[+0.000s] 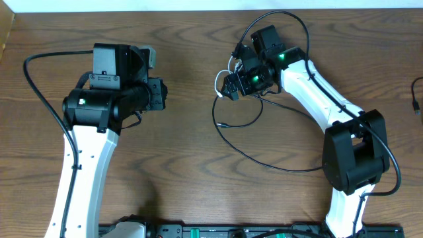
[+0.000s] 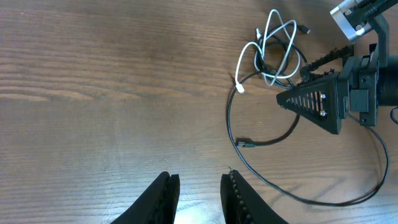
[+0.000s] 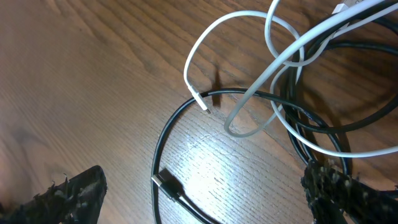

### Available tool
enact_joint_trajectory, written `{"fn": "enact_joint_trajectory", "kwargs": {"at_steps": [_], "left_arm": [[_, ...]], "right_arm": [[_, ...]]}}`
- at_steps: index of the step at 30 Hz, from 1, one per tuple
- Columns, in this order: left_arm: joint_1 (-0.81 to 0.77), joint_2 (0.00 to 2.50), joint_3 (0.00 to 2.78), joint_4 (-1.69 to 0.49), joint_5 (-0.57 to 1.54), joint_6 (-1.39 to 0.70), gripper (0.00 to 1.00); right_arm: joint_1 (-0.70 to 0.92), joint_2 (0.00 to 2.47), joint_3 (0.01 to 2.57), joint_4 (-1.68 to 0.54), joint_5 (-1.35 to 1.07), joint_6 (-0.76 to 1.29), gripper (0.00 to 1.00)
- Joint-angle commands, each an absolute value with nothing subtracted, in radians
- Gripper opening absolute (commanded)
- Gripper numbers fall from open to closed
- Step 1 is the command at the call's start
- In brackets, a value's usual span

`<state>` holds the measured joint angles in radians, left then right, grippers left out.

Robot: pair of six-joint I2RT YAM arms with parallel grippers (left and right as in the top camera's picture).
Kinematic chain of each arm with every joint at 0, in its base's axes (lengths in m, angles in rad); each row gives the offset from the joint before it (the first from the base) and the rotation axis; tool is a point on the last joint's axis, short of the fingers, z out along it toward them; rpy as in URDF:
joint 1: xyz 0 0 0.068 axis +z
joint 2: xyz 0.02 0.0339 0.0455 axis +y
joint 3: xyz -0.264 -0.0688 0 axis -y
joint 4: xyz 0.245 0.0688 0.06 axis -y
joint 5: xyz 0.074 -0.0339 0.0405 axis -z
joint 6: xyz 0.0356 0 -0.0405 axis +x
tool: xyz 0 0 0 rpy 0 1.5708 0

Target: Untangle cables

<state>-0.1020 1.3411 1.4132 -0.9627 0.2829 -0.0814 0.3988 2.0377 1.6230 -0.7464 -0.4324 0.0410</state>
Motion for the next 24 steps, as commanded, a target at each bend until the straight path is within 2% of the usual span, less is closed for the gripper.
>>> {"fn": "enact_joint_trajectory", "kwargs": {"at_steps": [1, 24], "left_arm": [[-0.104, 1.35, 1.409, -0.962, 0.287, -0.087, 0.28], [-0.104, 1.35, 1.409, -0.943, 0.287, -0.087, 0.28]], "right_arm": [[0.401, 2.044, 1.633, -0.748, -0.443, 0.036, 0.99], [0.401, 2.044, 1.633, -0.748, -0.443, 0.036, 0.99]]}}
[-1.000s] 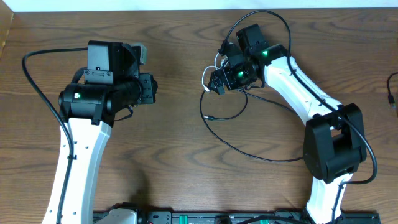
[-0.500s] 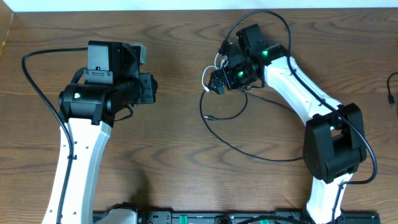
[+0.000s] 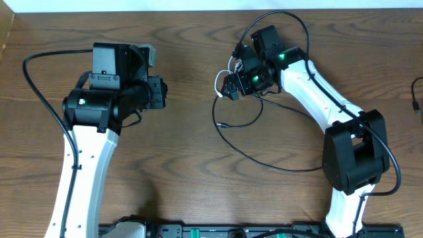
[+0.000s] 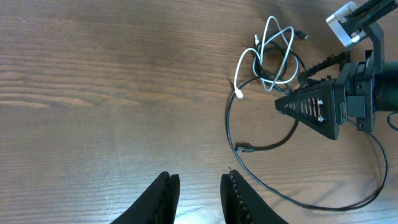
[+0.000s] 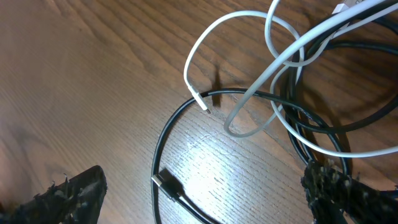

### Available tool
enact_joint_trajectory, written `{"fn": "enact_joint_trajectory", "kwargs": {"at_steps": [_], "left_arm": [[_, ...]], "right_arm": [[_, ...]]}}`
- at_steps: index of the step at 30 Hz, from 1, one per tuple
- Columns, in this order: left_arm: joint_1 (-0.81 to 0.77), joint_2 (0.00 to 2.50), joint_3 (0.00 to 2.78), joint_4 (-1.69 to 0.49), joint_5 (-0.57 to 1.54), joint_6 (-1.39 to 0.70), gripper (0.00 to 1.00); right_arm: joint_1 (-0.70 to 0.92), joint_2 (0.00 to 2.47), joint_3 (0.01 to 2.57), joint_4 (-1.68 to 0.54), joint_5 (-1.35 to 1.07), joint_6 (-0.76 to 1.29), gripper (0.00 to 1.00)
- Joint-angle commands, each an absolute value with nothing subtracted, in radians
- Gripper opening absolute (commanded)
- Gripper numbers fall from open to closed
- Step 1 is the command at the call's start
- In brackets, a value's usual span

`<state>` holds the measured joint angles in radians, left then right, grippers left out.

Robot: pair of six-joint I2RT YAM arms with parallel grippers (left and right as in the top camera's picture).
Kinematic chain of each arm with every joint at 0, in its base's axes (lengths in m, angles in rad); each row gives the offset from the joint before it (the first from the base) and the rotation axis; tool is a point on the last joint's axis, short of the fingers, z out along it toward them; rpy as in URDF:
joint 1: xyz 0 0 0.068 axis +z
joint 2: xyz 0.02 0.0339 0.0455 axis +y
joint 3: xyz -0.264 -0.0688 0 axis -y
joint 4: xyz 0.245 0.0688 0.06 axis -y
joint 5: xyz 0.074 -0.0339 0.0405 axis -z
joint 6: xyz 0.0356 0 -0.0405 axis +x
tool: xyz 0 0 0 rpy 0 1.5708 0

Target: Untangle cables

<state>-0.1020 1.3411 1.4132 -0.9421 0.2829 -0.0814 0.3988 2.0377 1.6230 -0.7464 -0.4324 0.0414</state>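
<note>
A white cable (image 4: pixel 273 53) and a black cable (image 4: pixel 264 146) lie looped through each other on the wooden table. In the right wrist view the white loops (image 5: pixel 249 68) cross over the black strands (image 5: pixel 311 127), and the black plug (image 5: pixel 169 183) lies on the wood. My right gripper (image 5: pixel 205 202) hangs open just above the tangle, its fingertips (image 5: pixel 68 196) far apart either side of the black plug. In the overhead view the right gripper (image 3: pixel 232 84) is at the knot's edge. My left gripper (image 4: pixel 200 199) is open over bare wood, well left of the cables.
A long black loop (image 3: pixel 264 158) trails toward the right arm's base (image 3: pixel 353 158). The table's far edge (image 3: pixel 198 9) runs along the top. Another dark cable end (image 3: pixel 416 99) shows at the right edge.
The left wrist view has shifted slightly, the cables showing a little smaller and higher. The right gripper and the cables look unchanged.
</note>
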Motion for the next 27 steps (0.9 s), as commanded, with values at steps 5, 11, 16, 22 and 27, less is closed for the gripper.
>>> {"fn": "enact_joint_trajectory", "kwargs": {"at_steps": [5, 11, 16, 22, 27], "left_arm": [[-0.104, 1.35, 1.409, -0.934, 0.287, -0.087, 0.28], [-0.104, 1.35, 1.409, -0.935, 0.287, -0.088, 0.28], [-0.104, 1.35, 1.409, -0.945, 0.287, -0.087, 0.28], [-0.104, 1.35, 1.409, -0.95, 0.286, -0.086, 0.28], [-0.104, 1.35, 1.409, -0.951, 0.286, -0.086, 0.28]], "right_arm": [[0.402, 2.044, 1.633, -0.748, -0.443, 0.036, 0.99], [0.402, 2.044, 1.633, -0.748, -0.443, 0.036, 0.99], [0.402, 2.044, 1.633, -0.748, -0.443, 0.036, 0.99], [0.402, 2.044, 1.633, -0.748, -0.443, 0.036, 0.99], [0.402, 2.044, 1.633, -0.748, -0.443, 0.036, 0.99]]}}
